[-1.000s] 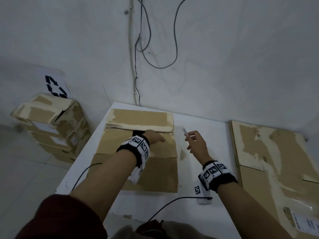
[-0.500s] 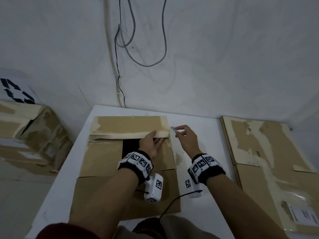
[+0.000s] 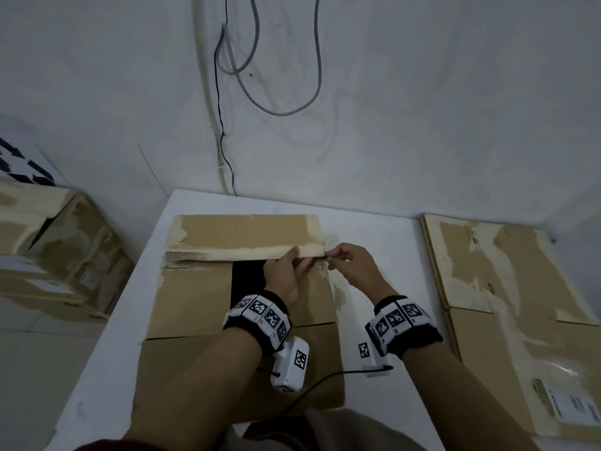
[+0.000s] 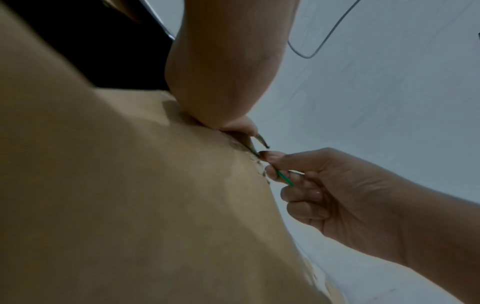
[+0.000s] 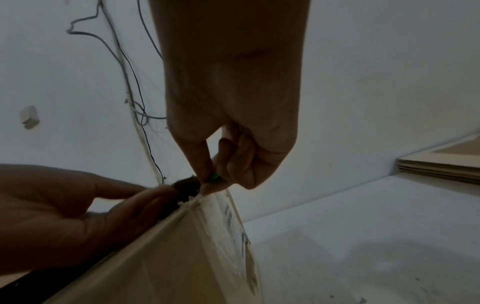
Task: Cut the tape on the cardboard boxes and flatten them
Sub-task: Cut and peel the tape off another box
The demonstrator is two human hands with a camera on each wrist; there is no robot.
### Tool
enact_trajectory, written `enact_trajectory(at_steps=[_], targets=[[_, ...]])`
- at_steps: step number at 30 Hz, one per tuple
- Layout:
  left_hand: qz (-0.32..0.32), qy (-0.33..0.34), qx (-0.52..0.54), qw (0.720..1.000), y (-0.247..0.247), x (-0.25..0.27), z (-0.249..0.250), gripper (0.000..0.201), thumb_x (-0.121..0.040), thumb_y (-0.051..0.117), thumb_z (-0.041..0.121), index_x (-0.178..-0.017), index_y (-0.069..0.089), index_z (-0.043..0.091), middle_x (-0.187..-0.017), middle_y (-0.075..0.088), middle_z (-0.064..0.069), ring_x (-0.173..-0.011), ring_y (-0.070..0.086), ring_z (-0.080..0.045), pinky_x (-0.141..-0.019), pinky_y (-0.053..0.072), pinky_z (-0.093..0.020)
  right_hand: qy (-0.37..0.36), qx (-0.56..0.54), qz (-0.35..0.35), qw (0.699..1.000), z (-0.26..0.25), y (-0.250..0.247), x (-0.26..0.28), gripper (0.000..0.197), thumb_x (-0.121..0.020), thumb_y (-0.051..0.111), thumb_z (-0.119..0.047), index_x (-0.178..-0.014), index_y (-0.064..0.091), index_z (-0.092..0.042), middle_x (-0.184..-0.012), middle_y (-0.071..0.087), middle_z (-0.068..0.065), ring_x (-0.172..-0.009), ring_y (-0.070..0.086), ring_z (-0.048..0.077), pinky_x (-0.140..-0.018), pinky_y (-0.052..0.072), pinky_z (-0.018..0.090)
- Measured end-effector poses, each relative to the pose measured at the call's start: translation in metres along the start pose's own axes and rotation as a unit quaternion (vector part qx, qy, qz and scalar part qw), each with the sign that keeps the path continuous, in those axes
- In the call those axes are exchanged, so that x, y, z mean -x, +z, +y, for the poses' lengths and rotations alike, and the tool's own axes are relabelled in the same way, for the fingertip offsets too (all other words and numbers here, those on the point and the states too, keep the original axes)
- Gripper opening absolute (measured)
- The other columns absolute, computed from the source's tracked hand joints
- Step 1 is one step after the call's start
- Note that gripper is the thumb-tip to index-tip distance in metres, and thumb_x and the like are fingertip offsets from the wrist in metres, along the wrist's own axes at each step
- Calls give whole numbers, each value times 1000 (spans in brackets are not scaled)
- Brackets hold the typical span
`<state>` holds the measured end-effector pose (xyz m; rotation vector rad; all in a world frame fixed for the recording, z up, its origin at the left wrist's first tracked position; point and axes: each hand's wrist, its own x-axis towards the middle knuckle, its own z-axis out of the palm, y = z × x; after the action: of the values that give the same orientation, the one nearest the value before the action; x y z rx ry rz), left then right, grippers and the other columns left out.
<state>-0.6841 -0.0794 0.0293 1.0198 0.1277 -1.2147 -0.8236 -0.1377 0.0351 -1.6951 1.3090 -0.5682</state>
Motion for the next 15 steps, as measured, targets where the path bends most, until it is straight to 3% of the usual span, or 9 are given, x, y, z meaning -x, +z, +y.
enact_trajectory(at_steps=[2,4,6,8,10,13,15], targets=[[-9,21,-9,1000,3,1,2,4,-93,56,-3,-94,56,0,-97,62,-13,-82,66,-20,-74,59,-29,-20,17,24,999,2,8,1,18,-90,67,-10,-77,62,-22,-75,65,-2,-67,60,2,-60,40,6],[-17,38,-21,999,8,3,4,4,-93,56,-1,-97,55,0,-97,63,-13,-72,70,-16,-71,60,-26,-25,11,45,999,6,14,3,19,-89,66,-11,-76,62,-24,-78,64,-5,-77,61,11,-64,41,6],[-43,57,-12,997,13,7,10,11,-94,58,7,-100,57,-2,-100,65,-15,-71,72,-14,-69,60,-26,-13,-24,69,997,11,15,9,9,-90,66,-15,-83,64,-19,-83,67,-4,-76,62,6,-63,42,10],[-74,83,-29,993,18,10,20,34,-96,56,31,-106,62,-1,-104,69,-16,-83,72,-18,-70,59,-28,45,-64,122,990,28,12,17,7,-92,65,-20,-86,61,-17,-89,70,5,-67,61,2,-58,43,15],[-84,115,-87,986,21,11,29,57,-96,44,52,-115,63,2,-106,70,-14,-94,68,-22,-81,54,-31,137,-85,156,975,60,11,25,13,-94,63,-24,-94,59,-11,-98,69,14,-67,61,13,-57,48,22],[-75,169,-149,971,20,3,44,56,-99,35,52,-119,63,7,-109,64,-4,-101,59,-17,-95,45,-35,254,65,85,961,112,17,43,36,-96,61,-28,-120,58,-1,-105,65,17,-89,60,26,-73,50,30],[-59,235,-213,947,14,-10,57,43,-101,39,44,-124,60,14,-120,59,2,-112,54,-12,-105,40,-37,284,66,102,951,128,19,56,41,-95,62,-36,-114,62,0,-108,66,17,-95,59,28,-79,45,29]])
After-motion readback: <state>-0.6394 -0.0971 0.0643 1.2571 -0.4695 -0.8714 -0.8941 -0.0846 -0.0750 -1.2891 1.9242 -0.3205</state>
